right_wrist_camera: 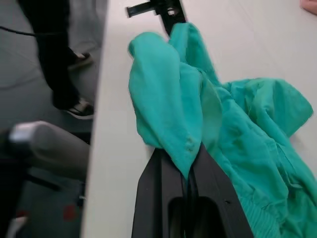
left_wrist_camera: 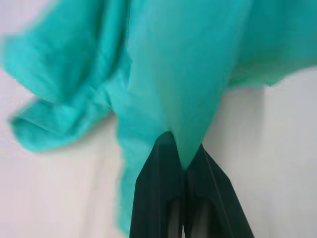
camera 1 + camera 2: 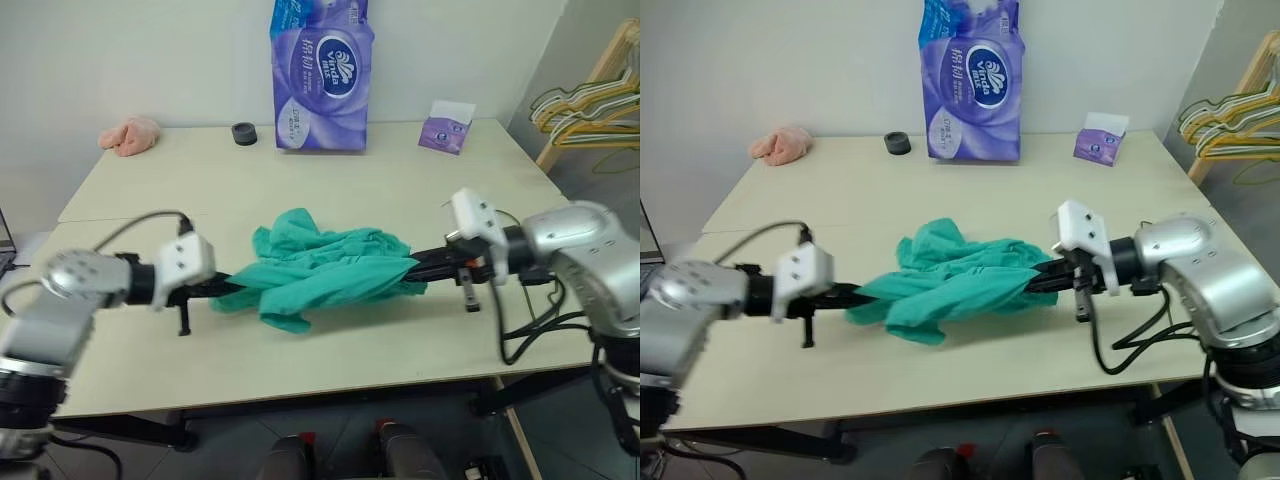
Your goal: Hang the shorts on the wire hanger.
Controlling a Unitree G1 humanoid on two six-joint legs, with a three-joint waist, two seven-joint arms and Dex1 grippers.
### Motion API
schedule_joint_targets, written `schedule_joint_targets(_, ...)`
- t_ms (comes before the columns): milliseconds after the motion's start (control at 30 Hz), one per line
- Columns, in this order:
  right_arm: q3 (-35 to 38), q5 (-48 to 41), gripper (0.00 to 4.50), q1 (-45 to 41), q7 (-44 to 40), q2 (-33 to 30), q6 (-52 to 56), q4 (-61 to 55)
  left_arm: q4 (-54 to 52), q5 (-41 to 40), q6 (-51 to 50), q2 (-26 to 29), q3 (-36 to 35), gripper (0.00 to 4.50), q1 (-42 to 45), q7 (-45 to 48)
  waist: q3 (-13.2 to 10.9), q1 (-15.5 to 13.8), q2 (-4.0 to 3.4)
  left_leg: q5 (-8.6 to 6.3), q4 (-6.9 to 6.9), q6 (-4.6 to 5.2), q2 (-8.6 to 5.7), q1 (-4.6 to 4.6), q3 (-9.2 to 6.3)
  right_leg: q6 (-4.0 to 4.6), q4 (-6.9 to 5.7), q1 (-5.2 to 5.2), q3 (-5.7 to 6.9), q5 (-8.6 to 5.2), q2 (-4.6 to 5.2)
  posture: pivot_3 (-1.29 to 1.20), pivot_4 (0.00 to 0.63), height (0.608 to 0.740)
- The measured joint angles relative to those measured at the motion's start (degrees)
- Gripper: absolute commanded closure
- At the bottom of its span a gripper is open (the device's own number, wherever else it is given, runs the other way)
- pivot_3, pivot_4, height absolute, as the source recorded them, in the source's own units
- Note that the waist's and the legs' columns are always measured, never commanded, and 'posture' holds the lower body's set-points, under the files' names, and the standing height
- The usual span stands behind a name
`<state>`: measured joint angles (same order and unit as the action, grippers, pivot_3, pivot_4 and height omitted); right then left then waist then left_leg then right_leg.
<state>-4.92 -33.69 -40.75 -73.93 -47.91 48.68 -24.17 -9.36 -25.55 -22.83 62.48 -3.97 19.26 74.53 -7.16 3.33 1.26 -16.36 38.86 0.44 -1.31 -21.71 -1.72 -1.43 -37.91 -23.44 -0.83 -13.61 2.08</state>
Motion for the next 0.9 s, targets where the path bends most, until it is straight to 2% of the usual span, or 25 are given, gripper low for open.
schedule_joint_targets(67, -0.93, -1.48, 4.5, -3.92, -1.14, 0.15, 2.19, 3.96, 0.35, -3.15, -4.94, 0.18, 1.12, 4.47, 6.2, 3.26, -0.01, -0.23, -0.01, 0.01, 0.01, 0.02, 0.0, 0.21, 0.04, -0.17, 0.01, 0.2, 0.14, -0.17, -0.1, -0.07, 0.068, 0.74)
schedule_joint_targets(133, -3.91, 0.83, 4.5, -9.66, -1.25, 2.17, 1.48, 13.55, 5.55, -2.3, -6.79, -2.33, 4.94, 4.47, 14.6, 5.17, 0.04, -0.33, 0.01, 0.03, 0.01, 0.04, -0.01, 0.41, 0.2, -0.18, -0.01, 0.35, 0.09, -0.18, -0.45, -0.06, 0.062, 0.74)
schedule_joint_targets(200, -8.23, 6.77, 4.5, -15.95, -0.84, 5.32, -3.29, 27.42, 14.98, 1.55, -5.43, -7.57, 9.19, 4.47, 23.01, 5.22, 0.1, -0.43, 0.05, 0.04, 0.02, 0.06, 0.01, 0.5, 0.3, -0.19, -0.07, 0.41, -0.07, -0.16, -0.59, -0.06, 0.058, 0.74)
schedule_joint_targets(267, -12.19, 15.03, 4.5, -24.18, 1.86, 10.82, -12.01, 47.0, 30.88, 7.87, -0.44, -15.26, 12.94, 4.47, 32.6, 2.23, 0.13, -0.39, 0.07, 0.06, 0.05, 0.05, 0.02, 0.35, 0.37, 0.04, -0.1, 0.23, -0.16, 0.06, -0.69, -0.06, 0.051, 0.74)
schedule_joint_targets(333, -14.22, 21.78, 4.5, -31.22, 7.25, 15.79, -20.94, 64.33, 46.96, 13.73, 6.32, -21.89, 14.79, 4.47, 41.0, -4.48, 0.16, -0.09, 0.12, 0.1, 0.13, -0.03, 0.03, -0.1, 0.36, 0.05, -0.24, -0.27, -0.17, 0.18, -0.63, -0.06, 0.049, 0.74)
schedule_joint_targets(367, -14.77, 25.12, 4.5, -34.83, 11.3, 18.07, -25.83, 71.96, 54.64, 16.69, 9.97, -24.55, 15.14, 4.47, 45.34, -9.34, 0.19, 0.12, 0.17, 0.38, 0.08, -0.51, 0.03, -0.67, 0.39, 0.04, -0.24, -0.85, -0.23, 0.25, -0.57, -0.06, 0.049, 0.74)
schedule_joint_targets(467, -16.53, 34.74, 4.5, -44.19, 26.34, 21.66, -42.31, 87.81, 72.83, 23.55, 19.41, -28.49, 15.24, 4.47, 57.89, -25.71, 0.28, 1.49, 0.31, 0.68, 0.2, -1.04, -0.19, -2.52, 0.54, -0.01, -0.99, -3.04, -0.29, 0.24, 0.15, -0.06, 0.048, 0.74)
schedule_joint_targets(500, -16.56, 37.01, 4.5, -46.62, 30.61, 22.07, -46.76, 90.69, 76.35, 24.91, 21.59, -28.65, 14.77, 4.47, 61.31, -30.54, 0.29, 2.04, 0.33, 0.7, 0.23, -1.08, -0.23, -3.16, 0.72, -0.01, -1.1, -3.89, -0.27, 0.25, 0.27, -0.06, 0.051, 0.74)
schedule_joint_targets(533, -16.54, 38.66, 4.5, -48.39, 34.21, 22.21, -50.49, 92.51, 78.67, 26.01, 23.47, -28.55, 14.4, 4.47, 63.85, -33.98, 0.29, 2.42, 0.33, 0.74, 0.18, -1.15, -0.26, -3.36, 0.84, -0.01, -1.08, -4.16, -0.28, 0.25, 0.32, -0.06, 0.051, 0.74)
schedule_joint_targets(633, -16.38, 43.95, 4.5, -54.03, 45.21, 20.96, -64.14, 94.57, 82.15, 29.85, 29.94, -26.77, 13.61, 4.47, 72.4, -40.16, 0.26, 3.82, 0.31, 0.73, -0.09, -1.2, -0.3, -3.73, 1.09, 0.0, -1.06, -4.82, -0.22, 0.24, 0.55, -0.07, 0.06, 0.74)
schedule_joint_targets(733, -15.24, 46.97, 4.5, -57.98, 51.01, 17.74, -75.08, 93.44, 81.24, 33.57, 36.81, -23.3, 13.81, 4.47, 78.52, -40.85, 0.26, 4.86, 0.3, 0.72, -0.2, -1.21, -0.26, -3.73, 1.17, 0.0, -1.02, -4.85, -0.21, 0.24, 0.55, -0.07, 0.068, 0.74)
schedule_joint_targets(833, -13.29, 47.97, 4.5, -53.98, 51.19, 13.96, -85.51, 88.28, 76.76, 34.94, 41.16, -18.57, 13.88, 4.47, 77.38, -34.93, 0.25, 4.85, 0.3, 0.72, -0.76, -1.07, -0.25, -2.54, 1.48, -0.03, -0.73, -3.75, -0.22, 0.22, 0.51, -0.07, 0.074, 0.74)
schedule_joint_targets(900, -12.66, 47.25, 4.5, -45.18, 47.85, 13.02, -90.68, 83.6, 71.19, 33.5, 40.33, -15.87, 12.99, 4.47, 70.8, -27.69, 0.24, 4.74, 0.28, 0.35, -0.83, -0.29, -0.18, -0.82, 1.6, -0.12, -0.53, -1.88, -0.2, 0.15, 0.31, -0.07, 0.077, 0.74)
